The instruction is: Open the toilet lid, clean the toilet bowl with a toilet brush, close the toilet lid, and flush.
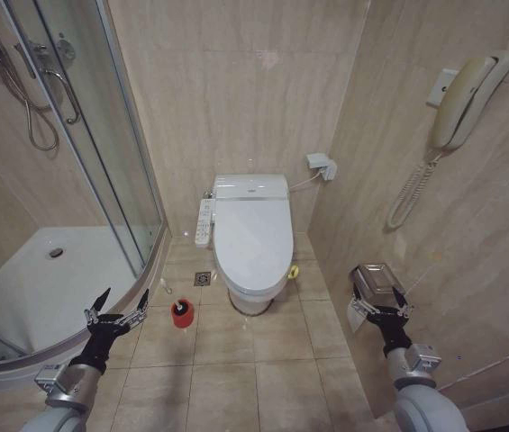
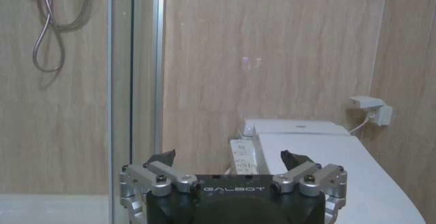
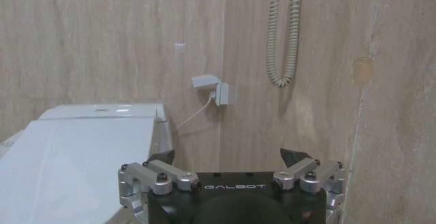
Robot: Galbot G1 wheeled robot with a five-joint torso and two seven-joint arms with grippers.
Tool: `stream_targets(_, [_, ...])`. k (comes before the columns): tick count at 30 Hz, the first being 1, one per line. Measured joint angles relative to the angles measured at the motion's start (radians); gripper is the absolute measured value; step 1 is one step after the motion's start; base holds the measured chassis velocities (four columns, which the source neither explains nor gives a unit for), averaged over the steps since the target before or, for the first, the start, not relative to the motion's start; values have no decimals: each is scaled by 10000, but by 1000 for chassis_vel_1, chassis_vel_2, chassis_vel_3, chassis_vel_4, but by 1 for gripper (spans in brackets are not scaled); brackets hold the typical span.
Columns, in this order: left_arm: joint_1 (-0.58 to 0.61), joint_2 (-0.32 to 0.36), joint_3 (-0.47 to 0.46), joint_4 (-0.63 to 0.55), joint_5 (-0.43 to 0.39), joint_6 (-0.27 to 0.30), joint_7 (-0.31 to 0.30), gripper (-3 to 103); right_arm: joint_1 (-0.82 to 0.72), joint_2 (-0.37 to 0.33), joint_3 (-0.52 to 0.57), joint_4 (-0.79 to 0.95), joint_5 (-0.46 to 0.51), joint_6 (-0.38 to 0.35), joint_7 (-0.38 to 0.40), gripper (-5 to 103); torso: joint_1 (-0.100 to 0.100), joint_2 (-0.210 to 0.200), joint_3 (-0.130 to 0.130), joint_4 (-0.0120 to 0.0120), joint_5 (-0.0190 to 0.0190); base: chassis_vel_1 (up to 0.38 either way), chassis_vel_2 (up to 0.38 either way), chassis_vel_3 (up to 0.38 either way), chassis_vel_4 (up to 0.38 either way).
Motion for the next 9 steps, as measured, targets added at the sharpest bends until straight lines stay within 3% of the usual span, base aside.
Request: stream_targets(9, [0,0,0,0,0,0,0,100,0,0,0,0,0,0,0,100,0,0,0,0,0,0,0,0,0])
